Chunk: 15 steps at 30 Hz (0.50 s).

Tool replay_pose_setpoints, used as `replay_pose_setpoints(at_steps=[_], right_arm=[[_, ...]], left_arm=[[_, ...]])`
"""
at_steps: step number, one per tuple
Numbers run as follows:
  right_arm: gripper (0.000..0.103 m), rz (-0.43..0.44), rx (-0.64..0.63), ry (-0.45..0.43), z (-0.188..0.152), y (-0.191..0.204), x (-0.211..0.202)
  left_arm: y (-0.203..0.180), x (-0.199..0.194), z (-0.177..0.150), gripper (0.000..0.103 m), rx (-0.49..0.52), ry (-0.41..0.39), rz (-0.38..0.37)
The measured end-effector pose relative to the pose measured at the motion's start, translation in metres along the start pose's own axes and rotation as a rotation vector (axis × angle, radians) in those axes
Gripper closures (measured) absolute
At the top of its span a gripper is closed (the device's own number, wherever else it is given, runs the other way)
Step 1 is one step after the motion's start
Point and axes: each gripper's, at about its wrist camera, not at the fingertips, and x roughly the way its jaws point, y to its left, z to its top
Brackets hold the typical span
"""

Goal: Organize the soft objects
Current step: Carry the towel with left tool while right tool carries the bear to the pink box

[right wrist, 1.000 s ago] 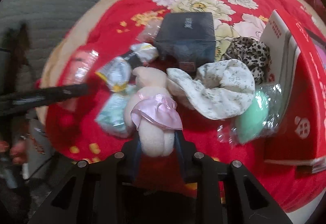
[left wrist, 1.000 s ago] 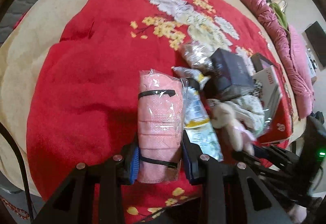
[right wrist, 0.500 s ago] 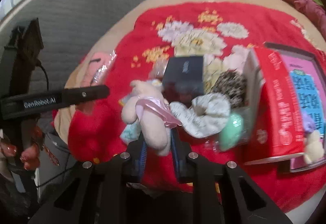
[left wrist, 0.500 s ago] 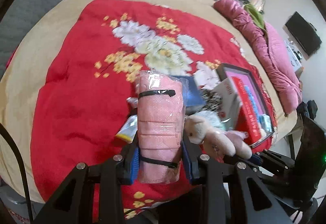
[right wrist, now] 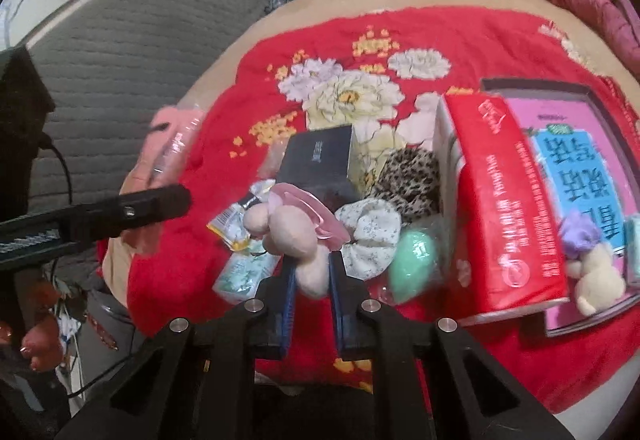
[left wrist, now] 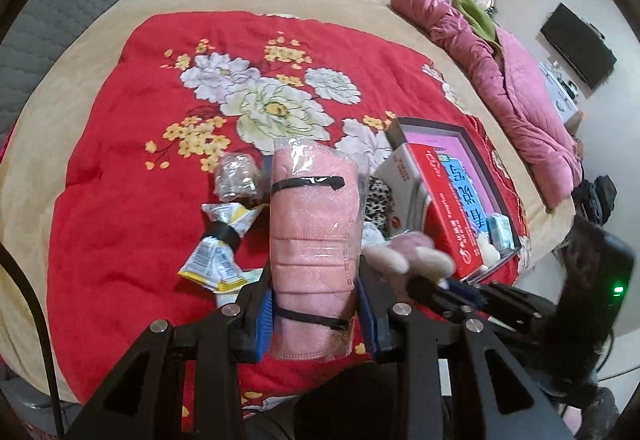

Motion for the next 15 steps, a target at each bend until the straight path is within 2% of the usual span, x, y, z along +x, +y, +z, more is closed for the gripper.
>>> replay_pose_setpoints(at_steps=[7,15], right_arm=[[0.088,-0.038,0.047,-0.152,0.016,-0.02,-0.063],[0.088,-0.138,0.187,-0.299,0.019,-0.084,-0.133]], left_arm=[[-0.037,-0.004,0.009,0.068,0.06,-0.013,-0.027],[-0.1,0.007,0.017,0.068,0.165,-0.001,-0.065]])
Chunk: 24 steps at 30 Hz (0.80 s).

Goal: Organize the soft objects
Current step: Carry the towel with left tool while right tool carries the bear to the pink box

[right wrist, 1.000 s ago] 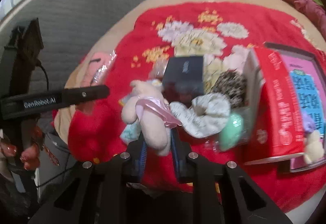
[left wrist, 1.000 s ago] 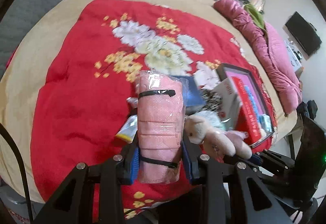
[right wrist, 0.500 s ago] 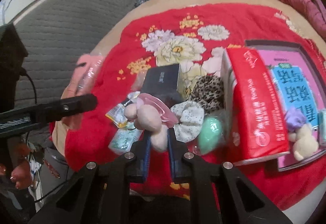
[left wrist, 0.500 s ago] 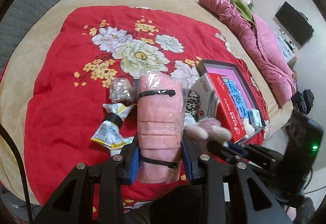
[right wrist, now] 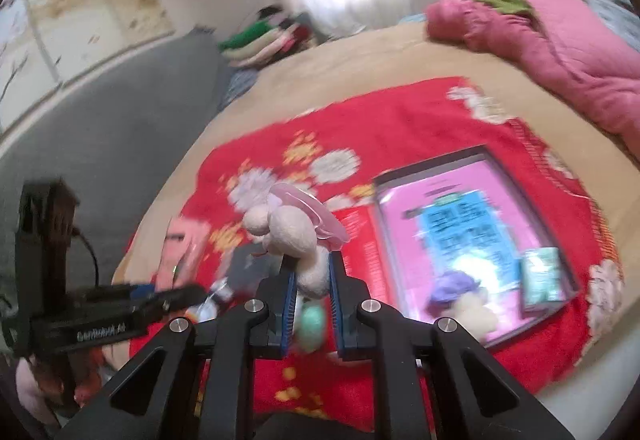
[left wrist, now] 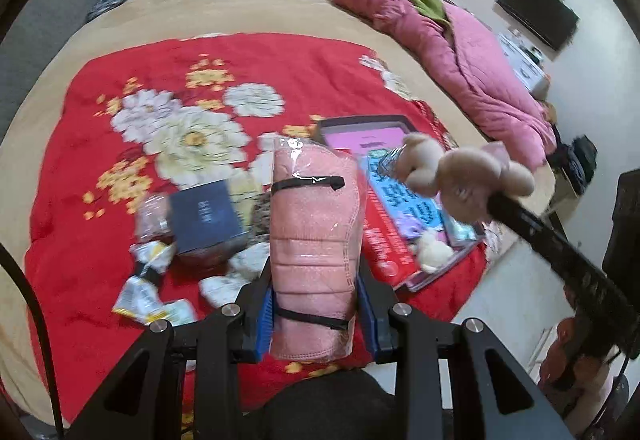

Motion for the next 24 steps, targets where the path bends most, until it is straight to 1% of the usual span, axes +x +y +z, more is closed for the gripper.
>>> replay_pose_setpoints(at_steps=[4,8,11,15,18,24], right_arm=[[0.088,-0.051,0.069,-0.028,0.006,-0.041,-0.015],[0.088,-0.096,0.127,-0.039,0.005,-0.075,-0.024],[0.088,-0.117,0.153,-0.038,0.004,-0.094,-0.025],[0.088,-0.135,0.186,-0.04,0.001,-0.115,-0.029],[0.088,-0.148,0.196,-0.039,-0.001,-0.123,-0.03],[0.088,-0.177,0.191,-0.018,-0.001,-0.135,-0.022]], left_arm=[[-0.031,0.012,0.008,0.068,0.063,0.014,-0.011],[-0.064,0.031,0.015,0.068,0.114,0.042,-0.03],[-0.084,0.045,0.019,0.068,0.148,0.065,-0.042],[-0.11,0.068,0.025,0.068,0.19,0.108,-0.056],[-0.124,0.083,0.03,0.068,0.214,0.128,-0.05],[-0.142,0.109,0.034,0.067,0.239,0.157,-0.041]])
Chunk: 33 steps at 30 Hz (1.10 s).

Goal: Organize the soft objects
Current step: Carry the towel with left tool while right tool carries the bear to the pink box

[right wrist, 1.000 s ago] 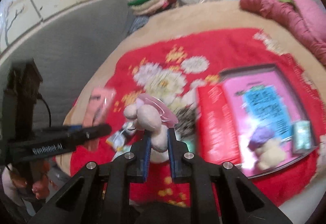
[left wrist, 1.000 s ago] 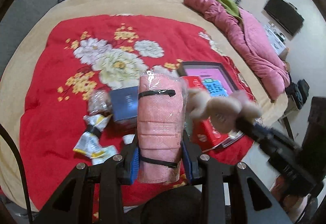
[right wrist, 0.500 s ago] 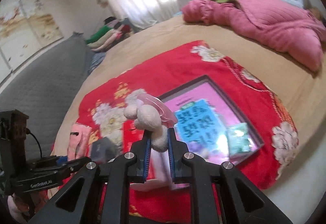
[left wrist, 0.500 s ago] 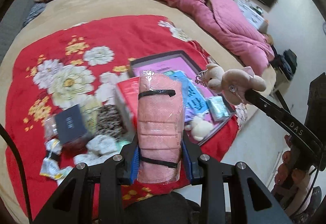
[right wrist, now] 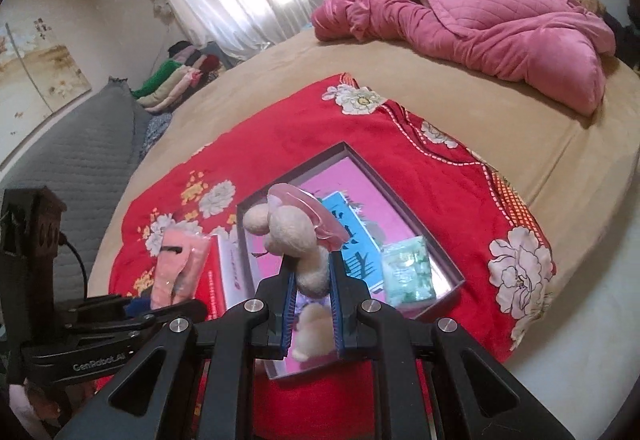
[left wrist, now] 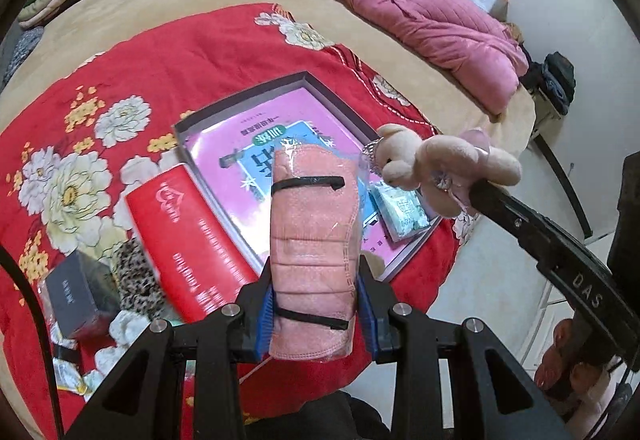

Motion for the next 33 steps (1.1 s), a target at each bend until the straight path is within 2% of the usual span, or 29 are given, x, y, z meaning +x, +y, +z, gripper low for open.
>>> replay_pose_setpoints(at_steps=[6,15,33], right_arm=[[0.088,-0.025,0.002,0.038,-0.003,-0.008,0.018],[0.088,-0.009,0.058,0.104,-0.015,-0.025,0.045],[0.085,-0.062,0.069,0.204,-0.035,-0.036,0.087]], left_arm=[[-0.007,0.034,0.006,0.067,0.006,0.066,0.011],[-0.01,0.066,0.009,0.067,0.011,0.131,0.013],[-0.009,0.09,0.013,0.067,0.012,0.167,0.033]])
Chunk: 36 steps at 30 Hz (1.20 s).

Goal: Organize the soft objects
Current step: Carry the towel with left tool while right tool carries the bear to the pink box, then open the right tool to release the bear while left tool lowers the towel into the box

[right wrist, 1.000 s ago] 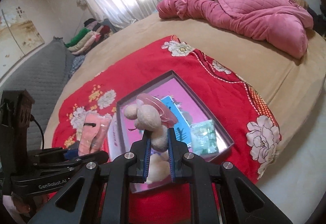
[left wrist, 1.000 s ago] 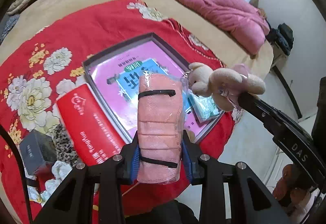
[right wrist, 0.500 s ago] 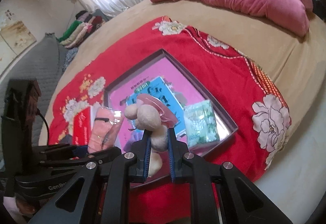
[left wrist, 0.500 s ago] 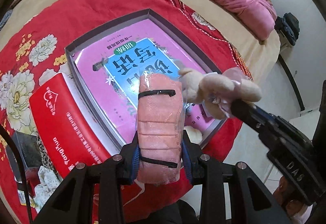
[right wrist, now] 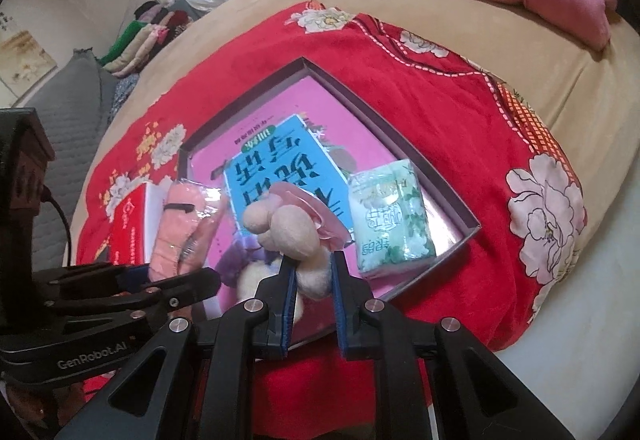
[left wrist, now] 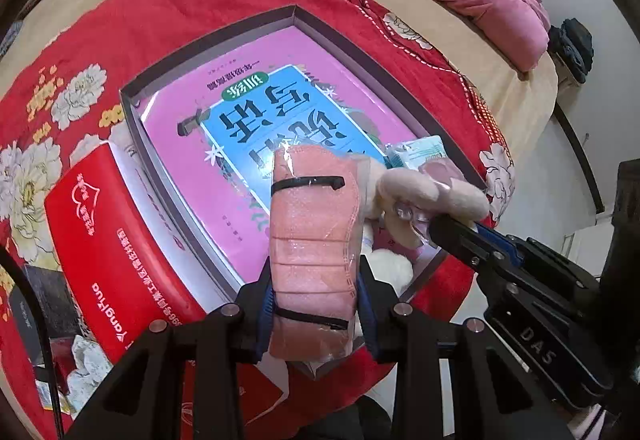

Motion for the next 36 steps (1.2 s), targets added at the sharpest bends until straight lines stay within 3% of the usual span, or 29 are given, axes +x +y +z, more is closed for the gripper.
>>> replay_pose_setpoints(at_steps=[8,12,23,26,36], right_arm=[[0.082,-0.019,0.023,0.013,0.0,-0.007,0.006],[0.073,-0.032,0.029,0.016,0.002,-0.008,0.007],[0.068,-0.057,0.019,-0.006,0.004,-0.008,-0.003],[0.061,-0.056,0.018,-0.011,0.004,-0.008,-0.007],[0.06,-0.053,0.019,-0.019,0.003,-0.008,-0.015]], left_arm=[[0.001,0.004,0.001,0.067,-0.001,0.019,0.002],[0.001,0.007,0.001,0.066,0.008,0.03,0.01],[0.0,0.015,0.002,0.066,0.009,0.066,0.013],[0.0,0.018,0.003,0.066,0.011,0.069,0.023],[-0.001,0.021,0.002,0.064,0.015,0.08,0.008]])
